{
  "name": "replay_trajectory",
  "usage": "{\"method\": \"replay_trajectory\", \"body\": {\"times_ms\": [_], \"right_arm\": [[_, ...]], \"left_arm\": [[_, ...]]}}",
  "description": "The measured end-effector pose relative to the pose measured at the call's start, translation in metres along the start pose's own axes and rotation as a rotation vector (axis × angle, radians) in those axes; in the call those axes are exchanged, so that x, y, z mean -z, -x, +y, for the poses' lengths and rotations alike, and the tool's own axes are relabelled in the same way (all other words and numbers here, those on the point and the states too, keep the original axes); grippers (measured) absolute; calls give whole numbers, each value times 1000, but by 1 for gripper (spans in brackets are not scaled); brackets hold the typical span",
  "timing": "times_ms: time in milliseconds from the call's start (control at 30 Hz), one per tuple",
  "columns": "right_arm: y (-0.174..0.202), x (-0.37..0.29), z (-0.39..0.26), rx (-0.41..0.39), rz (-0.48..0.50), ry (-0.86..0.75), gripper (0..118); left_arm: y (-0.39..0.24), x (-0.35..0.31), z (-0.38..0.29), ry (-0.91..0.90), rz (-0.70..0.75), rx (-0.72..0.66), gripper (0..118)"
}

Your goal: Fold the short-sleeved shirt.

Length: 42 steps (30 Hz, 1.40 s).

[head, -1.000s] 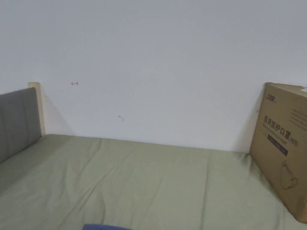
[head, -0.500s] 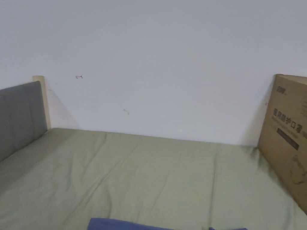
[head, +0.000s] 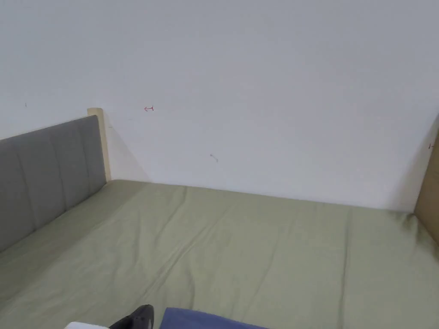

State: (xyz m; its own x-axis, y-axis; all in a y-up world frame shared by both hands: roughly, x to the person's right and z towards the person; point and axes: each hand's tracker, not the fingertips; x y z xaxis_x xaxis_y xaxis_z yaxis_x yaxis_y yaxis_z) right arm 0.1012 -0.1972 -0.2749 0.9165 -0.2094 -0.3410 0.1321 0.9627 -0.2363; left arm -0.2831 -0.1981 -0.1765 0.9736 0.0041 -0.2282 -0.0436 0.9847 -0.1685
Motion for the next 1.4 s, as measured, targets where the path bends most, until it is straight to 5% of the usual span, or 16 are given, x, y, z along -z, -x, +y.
{"method": "replay_trajectory", "body": {"times_ms": [67, 333, 367, 433, 500, 800, 867, 900, 933, 967, 1167, 1333, 1367, 1400], "right_arm": [[0, 11, -1, 11, 23, 22, 4], [-11, 52, -17, 3, 20, 137, 3], [-12, 56, -19, -3, 21, 154, 3], [-17, 62, -25, -15, 16, 179, 3], [-20, 68, -28, -18, 19, 205, 3], [-21, 85, -32, 19, 23, 279, 3], [-23, 86, -34, 26, 20, 279, 3], [-25, 86, -35, 40, 23, 277, 3], [-29, 86, -37, 60, 26, 277, 3], [-33, 86, -39, 79, 24, 280, 3], [-82, 125, -30, 195, 48, 329, 3], [-144, 218, -18, 232, -125, 579, 6], [-151, 234, -21, 220, -142, 625, 22], [-161, 251, -27, 221, -167, 660, 58]], "left_arm": [[13, 33, -5, 78, -106, -43, 0], [84, 260, -57, 597, -156, -80, 6], [89, 280, -68, 636, -151, -85, 32], [101, 317, -93, 728, -156, -140, 118], [110, 337, -110, 721, -155, -219, 115], [80, 384, -153, 810, -41, 44, 118], [77, 375, -147, 799, -37, 40, 94], [74, 362, -141, 749, -33, 62, 70], [67, 349, -134, 696, -29, 103, 18], [60, 339, -130, 671, -46, 125, 3], [42, 293, -115, 656, -106, 189, 2], [67, 257, -87, 572, -36, 135, 2], [70, 252, -86, 578, -34, 129, 2], [74, 248, -86, 583, -31, 125, 2]]}}
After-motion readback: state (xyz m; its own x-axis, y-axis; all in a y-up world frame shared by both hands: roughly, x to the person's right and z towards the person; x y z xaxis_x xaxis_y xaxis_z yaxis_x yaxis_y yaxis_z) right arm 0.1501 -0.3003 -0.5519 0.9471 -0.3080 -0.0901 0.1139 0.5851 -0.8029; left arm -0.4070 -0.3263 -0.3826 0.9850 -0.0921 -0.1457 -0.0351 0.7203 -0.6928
